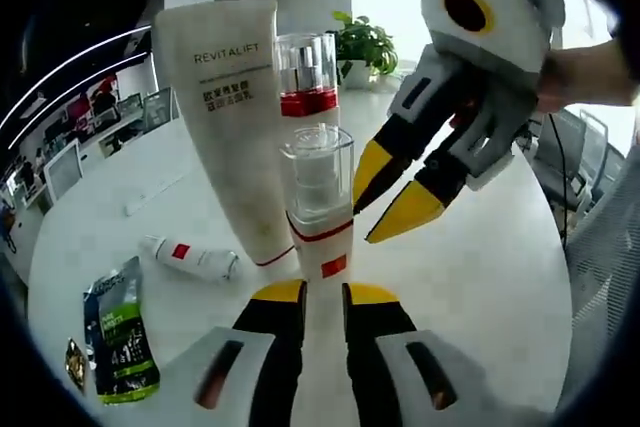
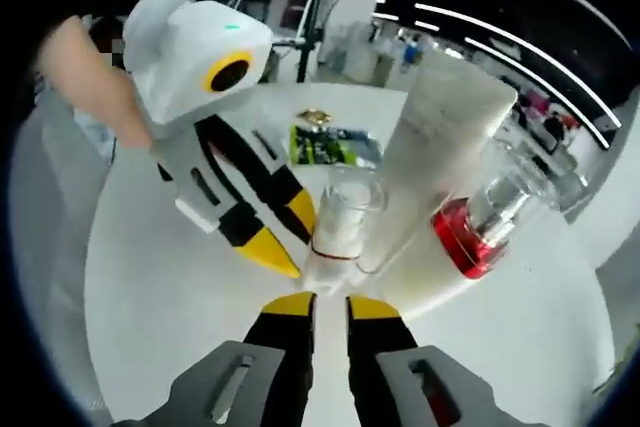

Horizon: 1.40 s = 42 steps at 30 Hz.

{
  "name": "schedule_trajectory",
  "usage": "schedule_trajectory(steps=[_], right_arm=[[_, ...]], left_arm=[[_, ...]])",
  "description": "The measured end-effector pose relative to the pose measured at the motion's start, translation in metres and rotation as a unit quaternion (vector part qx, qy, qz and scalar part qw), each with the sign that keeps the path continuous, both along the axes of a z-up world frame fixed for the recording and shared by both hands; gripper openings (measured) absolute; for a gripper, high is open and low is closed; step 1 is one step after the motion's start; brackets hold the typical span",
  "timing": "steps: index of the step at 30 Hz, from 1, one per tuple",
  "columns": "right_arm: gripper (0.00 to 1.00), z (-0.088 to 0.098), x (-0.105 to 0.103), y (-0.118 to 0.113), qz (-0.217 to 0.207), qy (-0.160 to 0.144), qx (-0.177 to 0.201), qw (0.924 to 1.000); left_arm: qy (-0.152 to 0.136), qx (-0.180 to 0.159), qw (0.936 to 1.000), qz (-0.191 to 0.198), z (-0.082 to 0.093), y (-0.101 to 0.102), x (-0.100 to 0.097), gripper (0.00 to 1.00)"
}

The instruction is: Arrange the skincare products in the storage area until every visible bottle or jar stands upright without overlapping.

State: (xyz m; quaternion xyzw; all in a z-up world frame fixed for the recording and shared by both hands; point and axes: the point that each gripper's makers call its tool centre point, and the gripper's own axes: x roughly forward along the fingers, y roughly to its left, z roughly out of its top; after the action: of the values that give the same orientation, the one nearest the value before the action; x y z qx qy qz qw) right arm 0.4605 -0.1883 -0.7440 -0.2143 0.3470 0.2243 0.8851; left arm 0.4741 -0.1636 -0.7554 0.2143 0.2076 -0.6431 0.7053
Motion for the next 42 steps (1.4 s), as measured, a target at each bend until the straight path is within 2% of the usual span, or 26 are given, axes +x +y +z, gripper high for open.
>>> schedule_trajectory(steps=[7,14,29,42], right_arm=[[0.00,-0.014,0.004,0.002,0.024,0.011,-0.019,0.9995],[0.00,-0.016,0.009,0.008,0.023,0.012,-0.017,0.9995],[0.00,-0.023,0.013,0.005,0.030,0.019,-0.027,0.9990],[0.03,-0.023,0.006,0.003,0.021,0.026,-0.023,0.9992]], left_arm=[[-0.003,0.002,1.0000,-0.001,-0.002,0.000,0.000,0.07],[-0.011,0.005,0.9999,0.000,-0.002,0.002,0.002,0.07],[-0.005,0.003,1.0000,0.002,-0.001,0.004,0.002,0.07],[-0.001,0.005,0.9999,0.009,0.001,0.009,0.004,0.09]])
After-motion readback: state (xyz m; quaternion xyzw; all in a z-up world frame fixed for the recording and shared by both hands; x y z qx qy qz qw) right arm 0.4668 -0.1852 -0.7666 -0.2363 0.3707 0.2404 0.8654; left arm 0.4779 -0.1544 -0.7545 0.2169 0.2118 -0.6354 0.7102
